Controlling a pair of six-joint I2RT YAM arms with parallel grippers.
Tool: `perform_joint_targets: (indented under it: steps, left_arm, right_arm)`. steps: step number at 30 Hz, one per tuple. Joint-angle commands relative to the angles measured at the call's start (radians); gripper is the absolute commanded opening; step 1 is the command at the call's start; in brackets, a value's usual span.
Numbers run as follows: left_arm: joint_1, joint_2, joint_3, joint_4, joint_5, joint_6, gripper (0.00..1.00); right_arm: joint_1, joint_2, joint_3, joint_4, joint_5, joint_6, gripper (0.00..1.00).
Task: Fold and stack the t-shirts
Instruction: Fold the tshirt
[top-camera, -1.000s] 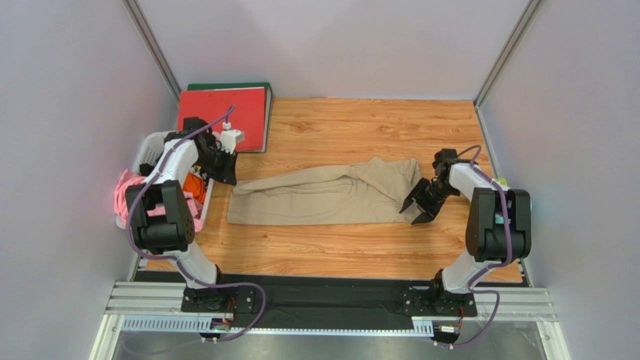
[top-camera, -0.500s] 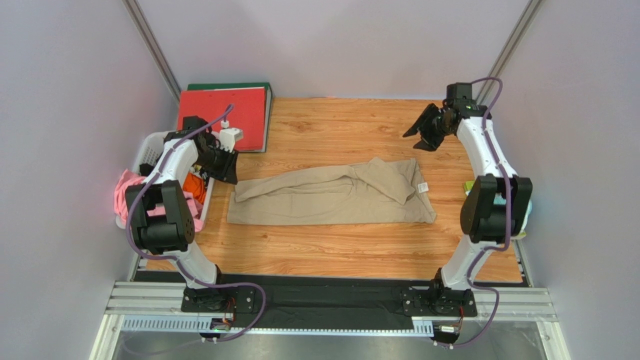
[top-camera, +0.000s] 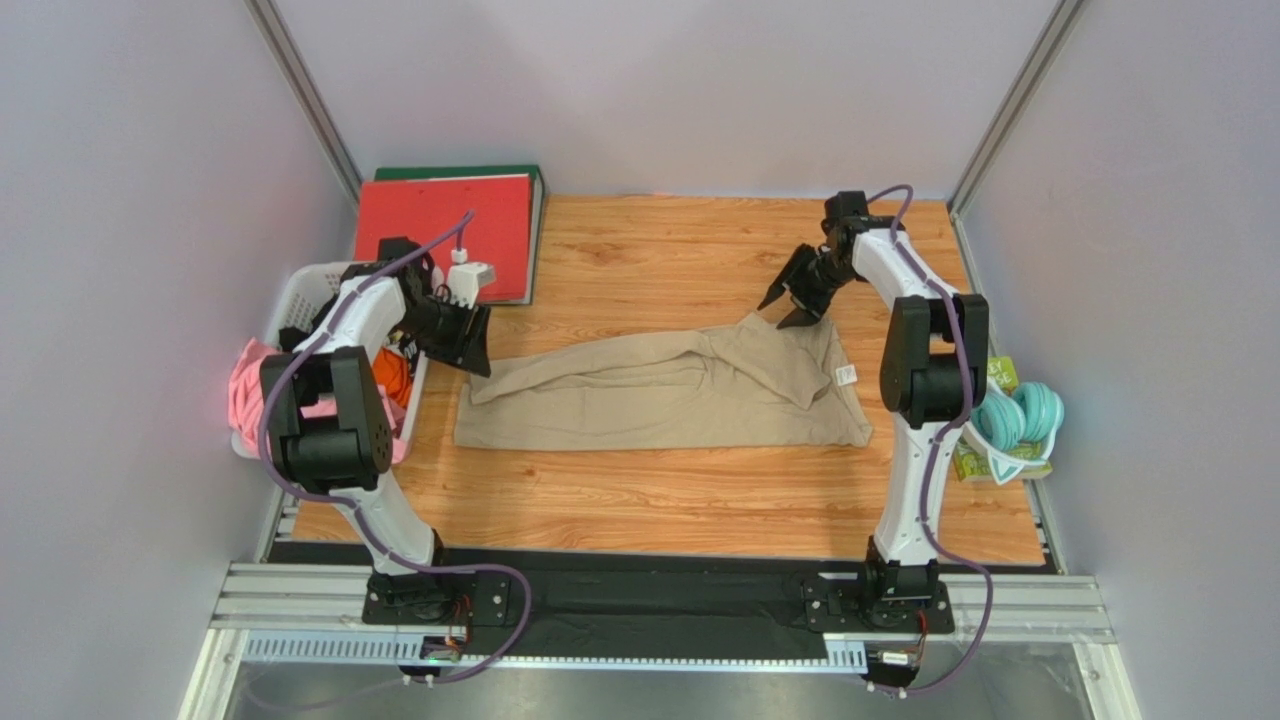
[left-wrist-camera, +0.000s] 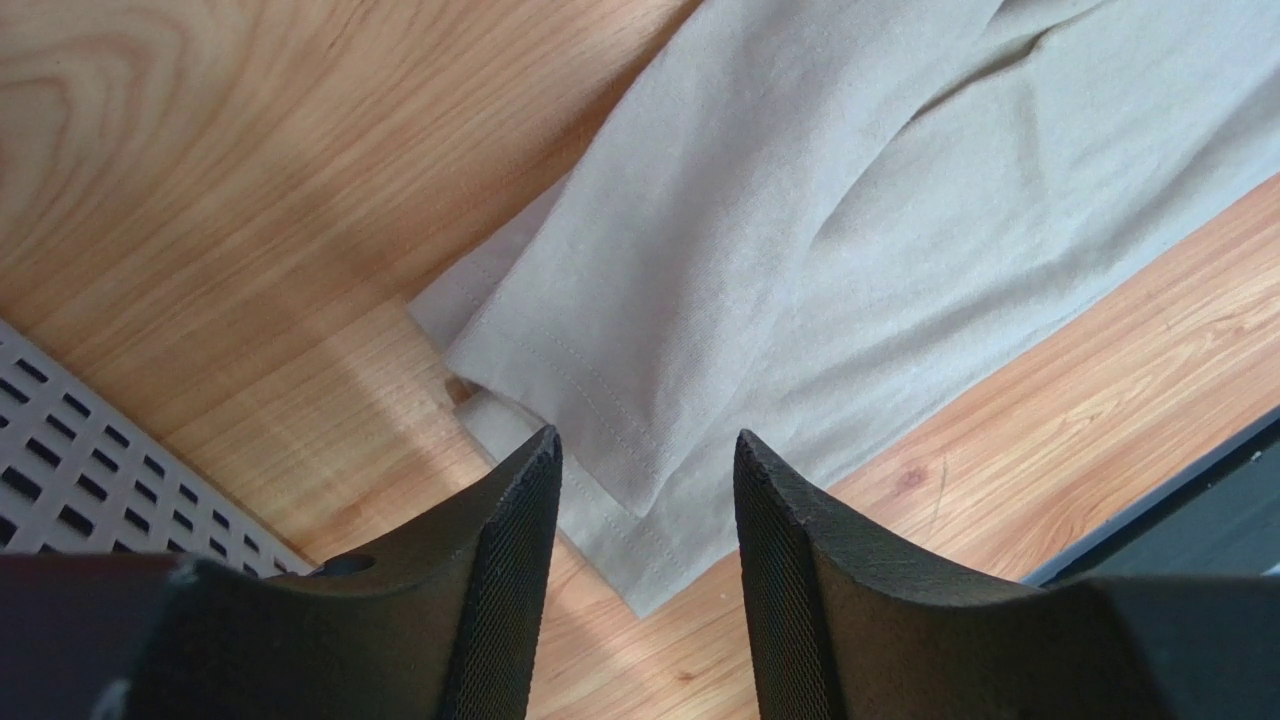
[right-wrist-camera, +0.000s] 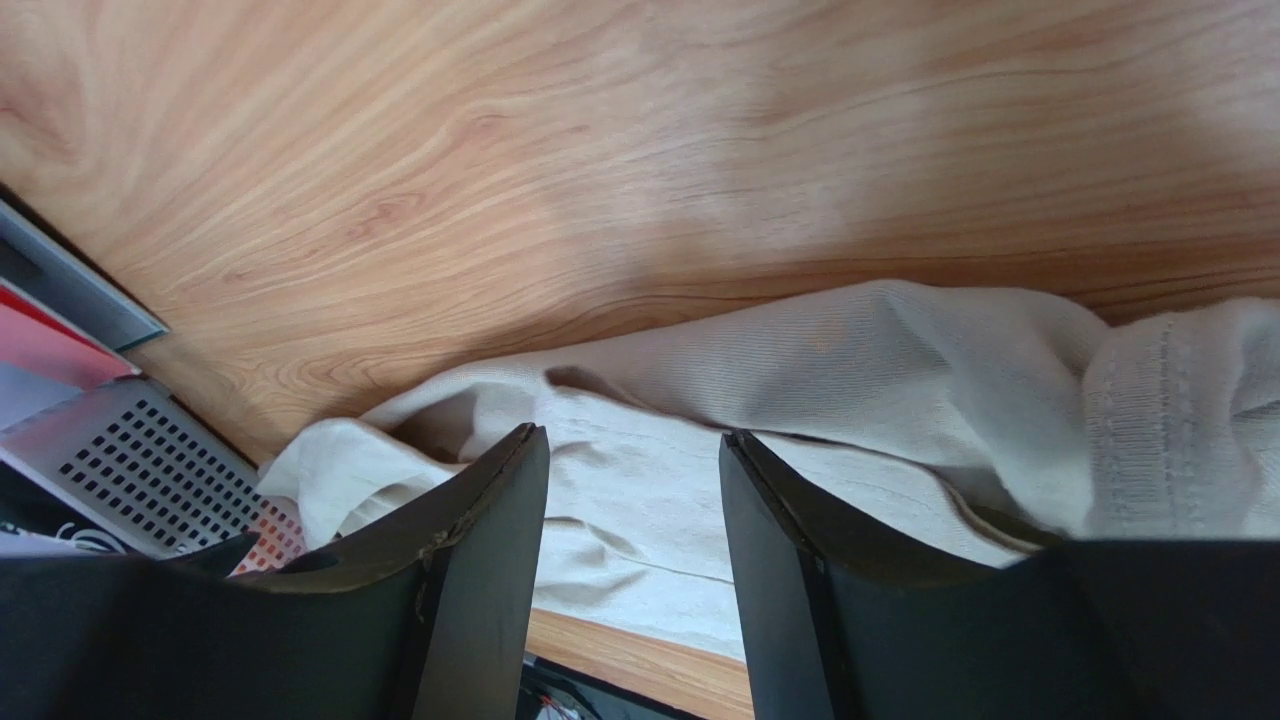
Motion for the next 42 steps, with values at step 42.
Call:
perform_joint_targets:
  steps: [42]
  left_arm:
    - [-0.046, 0.018, -0.043, 0.055, -0.054, -0.011, 0.58]
  right_arm:
    - [0.044, 0.068, 0.063, 0.048, -0.126, -0.073, 0.27]
